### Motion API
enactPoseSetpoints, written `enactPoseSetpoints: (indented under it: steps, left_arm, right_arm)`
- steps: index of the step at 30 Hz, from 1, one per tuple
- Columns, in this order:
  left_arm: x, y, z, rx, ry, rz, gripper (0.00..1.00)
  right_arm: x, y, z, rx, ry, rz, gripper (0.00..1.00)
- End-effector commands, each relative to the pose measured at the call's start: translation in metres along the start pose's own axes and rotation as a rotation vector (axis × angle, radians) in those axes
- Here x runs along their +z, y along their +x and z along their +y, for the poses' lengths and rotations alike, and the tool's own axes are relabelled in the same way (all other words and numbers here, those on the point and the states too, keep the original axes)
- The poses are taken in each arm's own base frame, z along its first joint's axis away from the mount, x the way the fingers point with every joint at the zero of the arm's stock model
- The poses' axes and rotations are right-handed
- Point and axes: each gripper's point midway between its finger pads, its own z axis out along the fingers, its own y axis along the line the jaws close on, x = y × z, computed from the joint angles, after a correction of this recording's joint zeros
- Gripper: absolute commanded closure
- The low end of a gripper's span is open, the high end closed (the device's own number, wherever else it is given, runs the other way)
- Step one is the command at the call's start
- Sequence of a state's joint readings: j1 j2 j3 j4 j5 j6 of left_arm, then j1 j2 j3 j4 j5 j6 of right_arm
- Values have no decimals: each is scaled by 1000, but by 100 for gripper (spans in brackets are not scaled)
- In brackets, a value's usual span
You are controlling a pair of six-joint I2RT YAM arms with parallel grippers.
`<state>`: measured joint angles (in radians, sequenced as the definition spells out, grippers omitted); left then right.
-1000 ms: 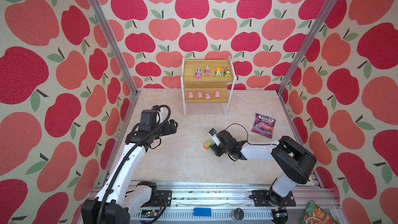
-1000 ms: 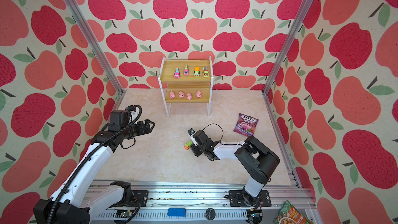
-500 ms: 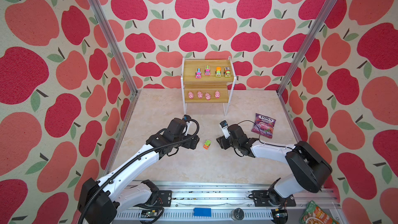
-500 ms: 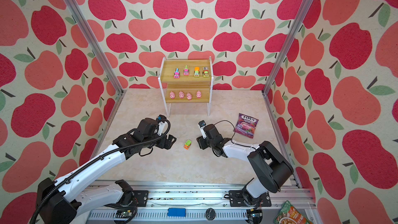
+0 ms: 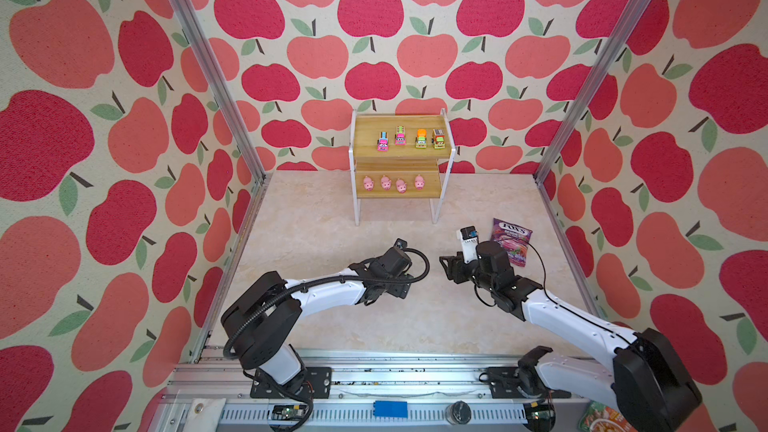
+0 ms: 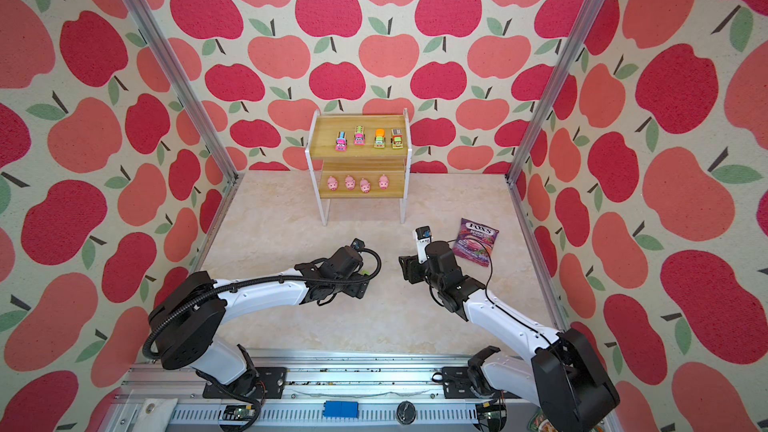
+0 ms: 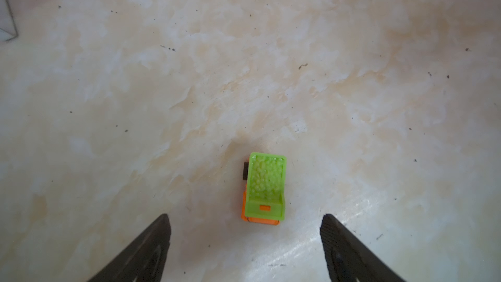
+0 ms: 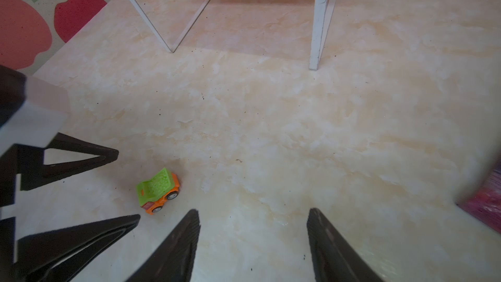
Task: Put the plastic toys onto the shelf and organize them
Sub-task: 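Lower the left gripper onto the dump truck and close on it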
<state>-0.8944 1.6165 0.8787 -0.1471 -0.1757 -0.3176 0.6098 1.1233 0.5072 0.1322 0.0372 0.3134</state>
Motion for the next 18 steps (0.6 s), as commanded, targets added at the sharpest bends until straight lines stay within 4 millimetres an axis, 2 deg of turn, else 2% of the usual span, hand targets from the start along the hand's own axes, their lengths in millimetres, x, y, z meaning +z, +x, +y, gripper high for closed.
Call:
enactPoseSetpoints:
  steps: [1,3,5,12,18]
  left_arm:
    - [9,-20,-10,-38,14,-50,20]
    - [14,-18,-12,-30,22,-39,34]
    - [15,-18,-14,-24,27,-36,40]
    - [16,-16,-18,-6,52,-28,48]
    - [17,-10,-17,-12,54,-5,49]
  right_arm:
    - [-6,9,-6,37,3,10,34]
    - [-7,9,-8,40,7,3,34]
    - [-8,9,-10,42,10,1,34]
    - [-5,7,-15,53,13,2,34]
    - [-2,1,-16,57,7,-6,34]
